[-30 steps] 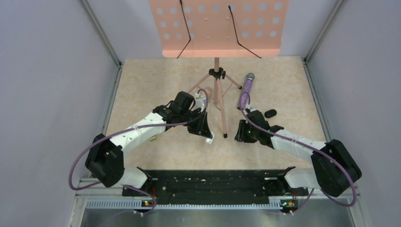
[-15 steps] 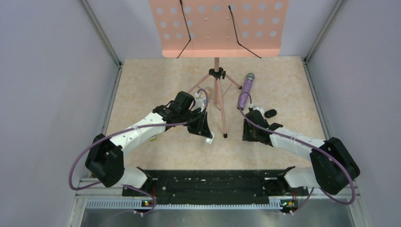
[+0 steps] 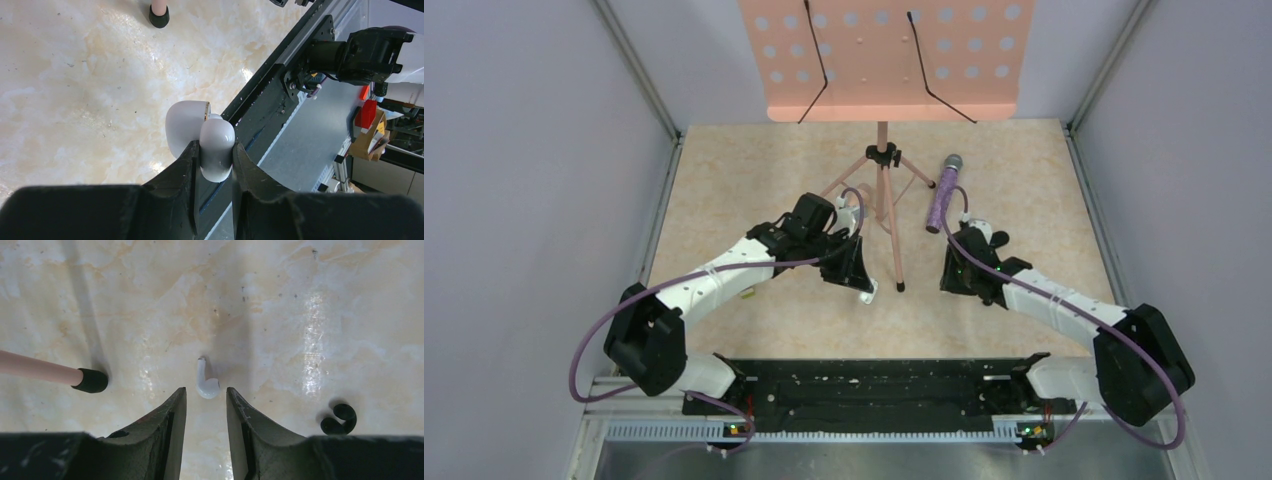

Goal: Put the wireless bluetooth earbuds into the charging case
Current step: Adjust the left earbud at the center of the board.

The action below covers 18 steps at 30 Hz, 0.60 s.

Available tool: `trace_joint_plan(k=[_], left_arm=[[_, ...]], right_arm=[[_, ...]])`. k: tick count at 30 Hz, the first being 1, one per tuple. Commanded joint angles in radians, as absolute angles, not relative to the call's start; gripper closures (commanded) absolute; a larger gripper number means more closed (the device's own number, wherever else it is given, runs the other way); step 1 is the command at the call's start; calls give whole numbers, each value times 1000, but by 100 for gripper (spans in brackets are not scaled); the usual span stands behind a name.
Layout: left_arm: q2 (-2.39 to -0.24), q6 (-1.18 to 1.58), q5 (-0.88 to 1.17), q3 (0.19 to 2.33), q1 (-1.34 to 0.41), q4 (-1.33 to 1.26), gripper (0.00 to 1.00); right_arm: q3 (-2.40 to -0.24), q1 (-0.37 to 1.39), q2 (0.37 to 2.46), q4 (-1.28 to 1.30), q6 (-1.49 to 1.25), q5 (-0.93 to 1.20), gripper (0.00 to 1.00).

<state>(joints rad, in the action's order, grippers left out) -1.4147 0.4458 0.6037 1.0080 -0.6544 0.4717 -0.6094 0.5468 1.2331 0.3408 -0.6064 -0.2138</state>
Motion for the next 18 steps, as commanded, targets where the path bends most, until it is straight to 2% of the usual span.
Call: trace_joint_plan(k=[1,9,18], left_arm=[[-1371,444,610,1012,-650,440,100],[-1370,446,611,1014,-651,439,100],[-1374,450,612,1018,-651,436,100]], right_arm=[[-639,545,1215,312,-625,-153,65],[-653,546,1299,339,-572,-129,64],[-639,545,1292,336,-523,-159,65]])
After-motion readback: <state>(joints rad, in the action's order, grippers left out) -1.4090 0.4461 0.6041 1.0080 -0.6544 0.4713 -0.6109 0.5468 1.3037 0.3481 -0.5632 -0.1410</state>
